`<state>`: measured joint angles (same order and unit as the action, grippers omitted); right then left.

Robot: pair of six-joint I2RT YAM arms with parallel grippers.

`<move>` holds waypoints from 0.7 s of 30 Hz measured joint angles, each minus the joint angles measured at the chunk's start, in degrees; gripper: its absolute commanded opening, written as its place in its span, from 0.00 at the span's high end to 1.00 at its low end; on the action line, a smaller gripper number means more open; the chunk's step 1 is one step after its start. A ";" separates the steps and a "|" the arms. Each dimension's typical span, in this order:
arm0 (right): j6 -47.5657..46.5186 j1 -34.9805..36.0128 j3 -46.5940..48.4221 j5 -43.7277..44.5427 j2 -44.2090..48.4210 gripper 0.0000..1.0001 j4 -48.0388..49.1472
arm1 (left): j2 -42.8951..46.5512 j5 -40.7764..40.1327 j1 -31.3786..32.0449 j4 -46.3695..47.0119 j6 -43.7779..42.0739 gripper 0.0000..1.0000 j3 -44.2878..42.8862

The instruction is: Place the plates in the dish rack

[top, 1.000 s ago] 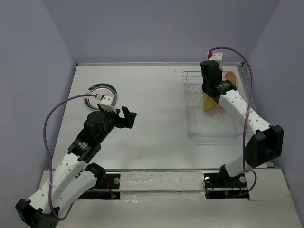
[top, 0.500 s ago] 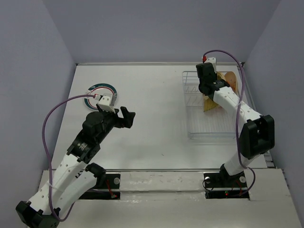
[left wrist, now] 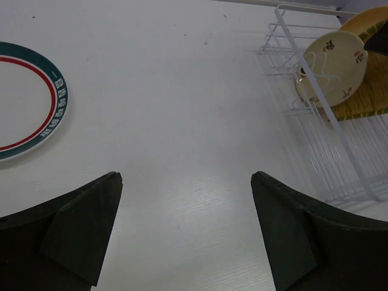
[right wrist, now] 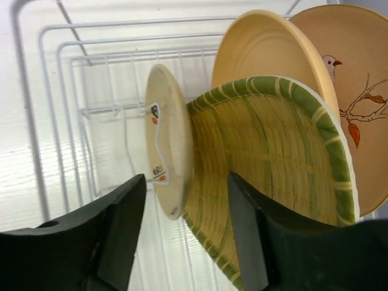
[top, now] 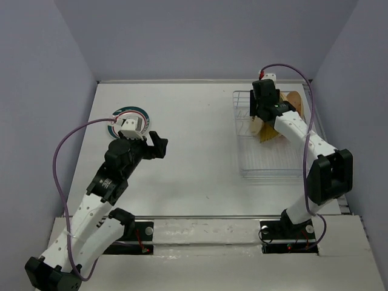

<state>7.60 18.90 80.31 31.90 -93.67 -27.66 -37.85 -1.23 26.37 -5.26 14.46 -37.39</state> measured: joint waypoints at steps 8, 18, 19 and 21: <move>1.55 1.81 -2.89 -6.71 10.45 0.35 1.25 | -7.15 2.80 -7.91 1.62 5.01 0.02 -0.61; 6.56 7.13 -18.99 -24.02 31.93 0.34 10.49 | -18.51 0.61 -17.86 10.32 18.18 0.12 -0.98; 7.17 7.58 -19.91 -25.64 32.72 0.34 11.08 | -19.52 -0.46 -18.58 11.04 19.50 0.12 -0.98; 8.22 9.40 -21.77 -28.22 34.05 0.34 11.87 | -22.62 -3.37 -20.33 13.18 22.38 0.12 -0.96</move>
<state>15.81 28.29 58.54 3.68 -59.61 -15.79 -60.47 -4.60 6.04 7.92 36.84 -38.35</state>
